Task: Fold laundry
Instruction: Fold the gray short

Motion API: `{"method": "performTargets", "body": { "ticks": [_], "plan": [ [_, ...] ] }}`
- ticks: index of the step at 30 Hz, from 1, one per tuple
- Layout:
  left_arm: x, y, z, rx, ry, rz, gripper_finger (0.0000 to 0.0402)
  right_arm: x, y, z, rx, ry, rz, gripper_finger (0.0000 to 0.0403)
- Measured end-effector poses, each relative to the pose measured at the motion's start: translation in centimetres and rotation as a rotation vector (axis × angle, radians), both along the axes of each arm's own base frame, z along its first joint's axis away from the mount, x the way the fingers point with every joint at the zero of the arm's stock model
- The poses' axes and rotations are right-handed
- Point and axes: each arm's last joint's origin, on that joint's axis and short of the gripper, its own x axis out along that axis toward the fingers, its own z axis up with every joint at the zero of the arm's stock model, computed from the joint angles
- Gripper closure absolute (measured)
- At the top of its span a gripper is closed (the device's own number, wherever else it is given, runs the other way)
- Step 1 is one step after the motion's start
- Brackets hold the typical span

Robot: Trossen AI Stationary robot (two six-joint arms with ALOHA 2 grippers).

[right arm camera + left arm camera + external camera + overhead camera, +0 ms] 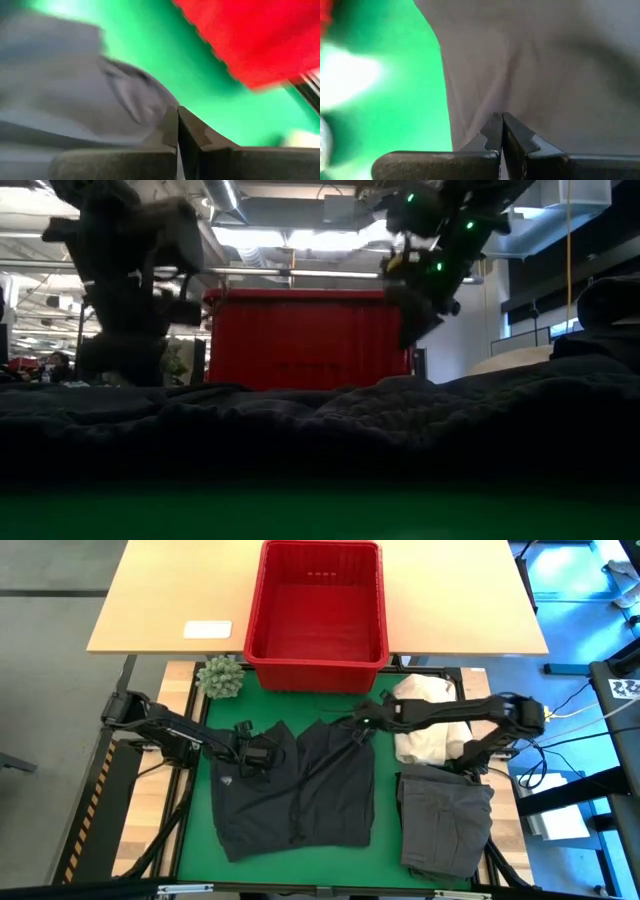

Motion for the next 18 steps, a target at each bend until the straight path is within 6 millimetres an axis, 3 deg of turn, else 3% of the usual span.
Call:
{"method": "performTargets", "body": {
  "ticks": [4,8,13,18],
  "plan": [
    [0.0,-0.3,2.1,0.042,-0.104,-0.015,0.0402,-0.9,0.5,0.8,0.051,-0.192,0.127,0.0403],
    [-0.2,-0.3,4.0,0.073,-0.211,-0.022,0.0401,-1.3,1.6,-0.7,0.137,-0.305,0.268,0.0403],
    [1.1,-0.2,5.9,0.045,-0.408,-0.103,0.04,-1.4,4.6,-2.7,0.225,-0.412,0.418,0.0403],
    [3.5,0.8,7.0,-0.054,-0.599,-0.253,0.0368,-1.3,8.0,-3.5,0.267,-0.437,0.497,0.0403]
  ]
}}
